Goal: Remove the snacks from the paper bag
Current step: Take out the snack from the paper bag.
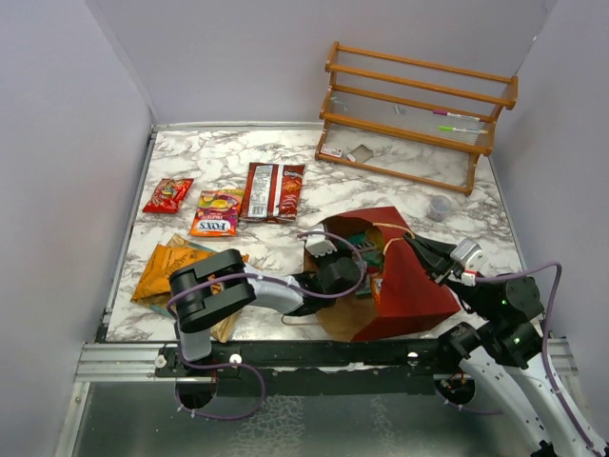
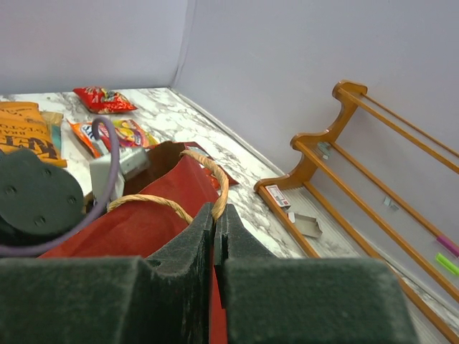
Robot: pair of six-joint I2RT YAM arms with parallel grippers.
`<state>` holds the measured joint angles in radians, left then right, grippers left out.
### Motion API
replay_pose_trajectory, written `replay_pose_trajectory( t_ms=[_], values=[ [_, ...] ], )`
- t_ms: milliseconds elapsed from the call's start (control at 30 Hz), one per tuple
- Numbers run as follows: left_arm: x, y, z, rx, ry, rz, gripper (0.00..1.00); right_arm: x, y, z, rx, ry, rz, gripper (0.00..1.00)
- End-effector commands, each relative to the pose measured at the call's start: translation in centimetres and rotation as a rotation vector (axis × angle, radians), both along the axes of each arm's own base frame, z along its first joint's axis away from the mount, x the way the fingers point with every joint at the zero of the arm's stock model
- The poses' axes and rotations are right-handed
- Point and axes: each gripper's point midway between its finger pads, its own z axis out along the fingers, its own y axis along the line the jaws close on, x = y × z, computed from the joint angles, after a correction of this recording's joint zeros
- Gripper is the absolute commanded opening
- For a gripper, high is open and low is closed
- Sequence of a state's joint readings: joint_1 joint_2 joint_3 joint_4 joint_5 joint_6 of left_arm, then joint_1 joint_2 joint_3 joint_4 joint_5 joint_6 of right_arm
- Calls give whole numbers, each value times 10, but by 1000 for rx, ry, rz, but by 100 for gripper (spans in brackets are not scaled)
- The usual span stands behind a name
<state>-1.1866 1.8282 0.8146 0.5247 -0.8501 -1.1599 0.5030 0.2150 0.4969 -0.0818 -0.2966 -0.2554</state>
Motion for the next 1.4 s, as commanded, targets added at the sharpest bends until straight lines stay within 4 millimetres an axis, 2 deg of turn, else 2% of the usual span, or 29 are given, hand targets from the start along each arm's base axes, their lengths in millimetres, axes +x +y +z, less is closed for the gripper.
replay_pose_trajectory(
  t_ms=[0,233,567,733,933,1133,1367],
  values=[
    [2,10,68,-104,-131,5,0,-1,-2,5,21,-17,-6,2],
    [-31,9,104,-183,-178,-157,0,1,-1,3,15,-10,-10,2],
    [-77,7,144,-179,-322,-417,0,3,-3,2,15,-6,-23,2],
    [-81,17,145,-54,-266,-443,0,3,-4,2,16,-4,-27,2],
    [-95,28,179,-4,-337,-539,0,4,-4,2,15,-2,-30,2],
    [-106,50,212,80,-386,-605,0,5,-5,2,17,0,-39,2],
    [-110,97,276,144,-496,-575,0,6,-6,2,17,4,-45,2]
  ],
)
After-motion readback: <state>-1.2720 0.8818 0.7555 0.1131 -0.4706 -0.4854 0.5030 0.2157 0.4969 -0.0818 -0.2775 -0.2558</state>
